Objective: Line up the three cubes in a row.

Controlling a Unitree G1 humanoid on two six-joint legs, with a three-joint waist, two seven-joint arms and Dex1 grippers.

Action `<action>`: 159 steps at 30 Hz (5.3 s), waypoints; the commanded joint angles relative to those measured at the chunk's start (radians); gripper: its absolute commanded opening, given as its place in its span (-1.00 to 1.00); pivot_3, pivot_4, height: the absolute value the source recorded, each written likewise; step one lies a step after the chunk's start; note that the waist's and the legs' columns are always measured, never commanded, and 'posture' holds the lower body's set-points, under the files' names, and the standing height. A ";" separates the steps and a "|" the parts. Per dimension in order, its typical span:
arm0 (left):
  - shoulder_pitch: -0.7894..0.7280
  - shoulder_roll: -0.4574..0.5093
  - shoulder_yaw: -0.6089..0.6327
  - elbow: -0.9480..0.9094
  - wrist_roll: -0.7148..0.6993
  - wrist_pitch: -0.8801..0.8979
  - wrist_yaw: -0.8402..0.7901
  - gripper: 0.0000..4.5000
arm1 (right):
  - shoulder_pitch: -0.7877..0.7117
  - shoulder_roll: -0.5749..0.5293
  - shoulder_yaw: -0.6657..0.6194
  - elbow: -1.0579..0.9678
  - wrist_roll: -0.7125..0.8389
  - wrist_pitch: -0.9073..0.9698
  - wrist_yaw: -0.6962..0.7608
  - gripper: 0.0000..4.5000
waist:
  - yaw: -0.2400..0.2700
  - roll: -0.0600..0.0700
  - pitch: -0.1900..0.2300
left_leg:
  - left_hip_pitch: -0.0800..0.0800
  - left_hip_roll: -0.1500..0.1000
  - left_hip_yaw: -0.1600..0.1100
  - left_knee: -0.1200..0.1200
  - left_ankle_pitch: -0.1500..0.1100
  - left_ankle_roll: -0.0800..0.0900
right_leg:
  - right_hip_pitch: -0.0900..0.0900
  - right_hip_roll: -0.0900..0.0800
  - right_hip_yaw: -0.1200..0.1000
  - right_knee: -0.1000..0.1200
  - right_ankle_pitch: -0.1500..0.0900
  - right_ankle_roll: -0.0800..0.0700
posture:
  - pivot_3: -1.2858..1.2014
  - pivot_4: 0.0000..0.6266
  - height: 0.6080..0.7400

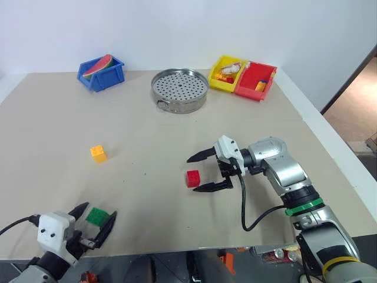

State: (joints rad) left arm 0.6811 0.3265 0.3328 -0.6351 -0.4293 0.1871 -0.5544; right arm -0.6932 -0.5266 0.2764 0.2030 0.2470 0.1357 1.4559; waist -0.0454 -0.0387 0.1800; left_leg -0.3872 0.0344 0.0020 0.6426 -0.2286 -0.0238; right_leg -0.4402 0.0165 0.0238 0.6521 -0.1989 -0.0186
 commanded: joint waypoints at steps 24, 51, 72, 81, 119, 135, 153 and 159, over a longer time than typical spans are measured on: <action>-0.018 0.033 -0.022 0.052 0.018 0.005 -0.032 -0.40 | 0.001 -0.022 -0.010 -0.042 -0.004 -0.008 -0.001 1.00 | 0.000 0.000 0.000 | 0.000 0.000 0.000 0.000 0.000 0.000 | 0.000 0.000 0.000 0.000 0.000 0.000 | 0.03 -0.52 1.00; -0.875 0.414 -0.357 0.426 -0.031 0.112 -0.586 -0.39 | 0.076 -0.044 -0.173 -0.286 0.192 0.290 -0.209 1.00 | 0.003 0.001 0.001 | -0.002 0.000 0.000 -0.003 0.000 0.000 | -0.001 0.000 -0.001 -0.001 0.002 0.005 | 0.03 -0.52 1.00; -1.134 0.264 -0.536 0.703 0.106 -0.017 -0.732 -0.39 | 0.142 -0.092 -0.179 -0.366 0.192 0.284 -0.288 1.00 | 0.003 0.001 0.001 | -0.003 -0.001 -0.001 -0.001 0.000 0.000 | 0.000 0.000 0.000 -0.001 0.004 0.007 | 0.03 -0.52 1.00; -1.154 0.241 -0.558 0.735 0.158 -0.034 -0.716 -0.39 | 0.160 -0.099 -0.177 -0.372 0.192 0.271 -0.281 1.00 | 0.003 0.001 0.001 | -0.003 -0.001 -0.001 0.000 0.000 0.000 | 0.000 0.000 0.000 -0.001 0.004 0.008 | 0.03 -0.52 1.00; -1.189 0.201 -0.580 0.796 0.234 0.020 -0.669 0.84 | 0.185 -0.119 -0.172 -0.399 0.190 0.271 -0.302 1.00 | 0.002 0.001 0.001 | -0.003 -0.002 -0.001 0.010 0.001 0.002 | 0.003 0.000 0.001 0.000 0.010 0.012 | 0.03 -0.52 1.00; -1.182 0.391 -0.203 0.377 -0.097 0.462 -0.513 0.99 | 0.155 -0.123 -0.191 -0.384 0.214 0.290 -0.298 1.00 | 0.001 0.001 0.001 | -0.005 -0.001 -0.001 0.010 0.001 0.002 | 0.001 0.000 0.001 0.000 0.010 0.012 | 0.03 -0.52 1.00; -0.947 -0.015 -0.034 0.259 0.307 0.334 0.463 0.99 | 0.098 -0.082 -0.146 -0.263 0.161 0.210 -0.259 1.00 | 0.014 -0.001 0.001 | -0.005 -0.004 0.000 0.011 0.001 0.002 | 0.003 -0.003 0.003 -0.001 0.012 0.015 | 0.03 -0.52 1.00; -0.952 -0.080 -0.068 0.290 0.364 0.361 0.575 0.99 | 0.095 -0.088 -0.143 -0.258 0.147 0.205 -0.251 1.00 | 0.015 -0.001 0.001 | -0.005 -0.004 0.000 0.011 0.001 0.002 | 0.003 -0.003 0.002 -0.001 0.012 0.014 | 0.03 -0.52 1.00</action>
State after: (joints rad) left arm -0.2514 0.2476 0.2632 -0.3312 -0.0900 0.5476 -0.0166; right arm -0.5740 -0.6112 0.1467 -0.0363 0.3950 0.3524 1.1978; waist -0.0307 -0.0397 0.1814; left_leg -0.3920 0.0307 0.0020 0.6537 -0.2273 -0.0215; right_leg -0.4373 0.0137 0.0262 0.6510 -0.1873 -0.0042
